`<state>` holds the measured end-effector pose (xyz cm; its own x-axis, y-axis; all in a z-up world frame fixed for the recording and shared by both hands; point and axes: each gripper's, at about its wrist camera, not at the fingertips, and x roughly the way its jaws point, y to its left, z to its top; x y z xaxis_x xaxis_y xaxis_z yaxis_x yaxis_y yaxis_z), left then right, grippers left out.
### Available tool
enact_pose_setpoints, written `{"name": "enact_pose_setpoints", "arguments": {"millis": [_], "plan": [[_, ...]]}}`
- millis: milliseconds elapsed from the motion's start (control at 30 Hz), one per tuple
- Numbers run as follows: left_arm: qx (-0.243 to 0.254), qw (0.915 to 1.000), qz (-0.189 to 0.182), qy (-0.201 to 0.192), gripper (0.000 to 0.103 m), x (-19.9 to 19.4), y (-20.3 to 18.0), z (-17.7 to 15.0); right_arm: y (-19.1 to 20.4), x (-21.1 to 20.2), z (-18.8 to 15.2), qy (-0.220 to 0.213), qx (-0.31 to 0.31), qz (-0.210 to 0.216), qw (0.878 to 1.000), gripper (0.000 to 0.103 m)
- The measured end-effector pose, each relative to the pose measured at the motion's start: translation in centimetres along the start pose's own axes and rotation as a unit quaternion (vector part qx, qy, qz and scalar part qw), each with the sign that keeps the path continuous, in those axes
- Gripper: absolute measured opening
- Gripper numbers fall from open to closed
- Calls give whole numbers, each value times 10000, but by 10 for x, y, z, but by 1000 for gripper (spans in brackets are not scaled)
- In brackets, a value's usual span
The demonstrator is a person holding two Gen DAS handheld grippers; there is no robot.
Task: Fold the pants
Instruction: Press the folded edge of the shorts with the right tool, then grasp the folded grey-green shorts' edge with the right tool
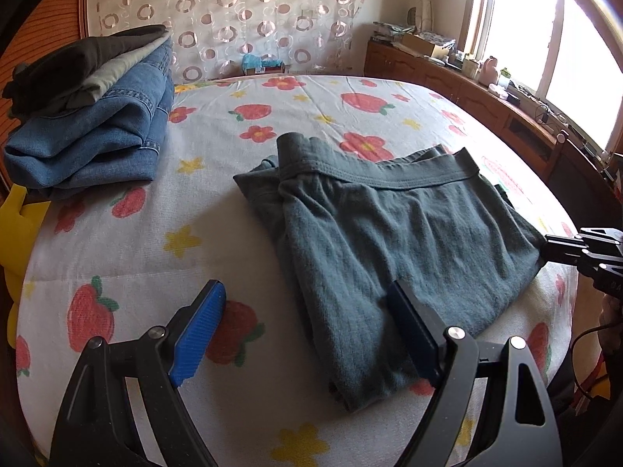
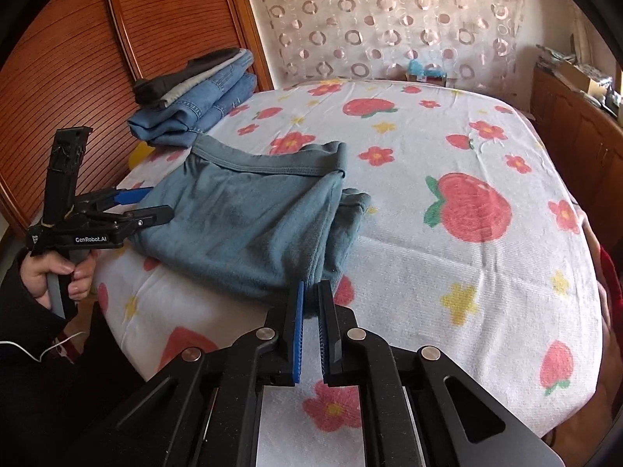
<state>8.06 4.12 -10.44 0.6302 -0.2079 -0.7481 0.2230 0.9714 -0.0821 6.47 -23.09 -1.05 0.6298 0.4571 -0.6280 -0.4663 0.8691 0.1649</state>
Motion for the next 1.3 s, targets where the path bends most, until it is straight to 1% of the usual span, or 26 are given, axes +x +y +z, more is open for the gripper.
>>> {"name": "enact_pose_setpoints", "arguments": {"millis": [133, 200, 233, 333, 367, 400, 467, 533, 700, 800, 900, 967, 1000, 1100, 1300], "plan": [[-6, 10000, 11, -2, 86, -1, 0, 0, 2, -4, 2, -41, -42, -66, 10000, 7], [0, 10000, 16, 1, 86, -1, 0, 0, 2, -7, 6, -122, -55, -208, 9997, 11], [-1, 10000, 15, 2, 86, -1, 0, 0, 0, -10, 7, -195, -47, -309, 9993, 16], [-5, 10000, 17, -4, 86, -1, 0, 0, -6, -15, 12, -289, 36, -456, 9985, 20], [-7, 10000, 21, -7, 86, -1, 0, 0, -8, -14, 13, -277, 67, -526, 9982, 27], [-8, 10000, 23, -6, 86, -1, 0, 0, -9, -14, 14, -257, 80, -599, 9978, 31], [-20, 10000, 18, 1, 86, -1, 0, 0, -9, -11, 16, -251, 95, -634, 9976, 43], [-35, 10000, 9, -11, 86, -1, 0, 2, -9, -7, 18, -236, 145, -588, 9979, 50], [-29, 9998, -53, -207, 86, -8, 1, 13, -6, 8, 26, -194, 147, -531, 9983, 51], [-59, 9994, -168, -295, 81, -9, 5, 23, -5, 18, 32, -170, 143, -457, 9987, 51], [-127, 9991, -272, -287, 73, -4, 10, 33, -5, 30, 37, -124, 187, -445, 9988, 51], [-215, 9989, -350, -235, 65, 2, 14, 38, -7, 37, 39, -99, 218, -454, 9987, 51], [-239, 9987, -384, -227, 63, 3, 15, 40, -7, 40, 41, -86, 224, -460, 9987, 51], [-278, 9984, -443, -204, 62, 9, 16, 45, -7, 46, 43, -51, 229, -516, 9984, 51], [-284, 9987, -402, -141, 62, 21, 18, 54, -5, 56, 46, 7, 164, -658, 9977, 52]]}}
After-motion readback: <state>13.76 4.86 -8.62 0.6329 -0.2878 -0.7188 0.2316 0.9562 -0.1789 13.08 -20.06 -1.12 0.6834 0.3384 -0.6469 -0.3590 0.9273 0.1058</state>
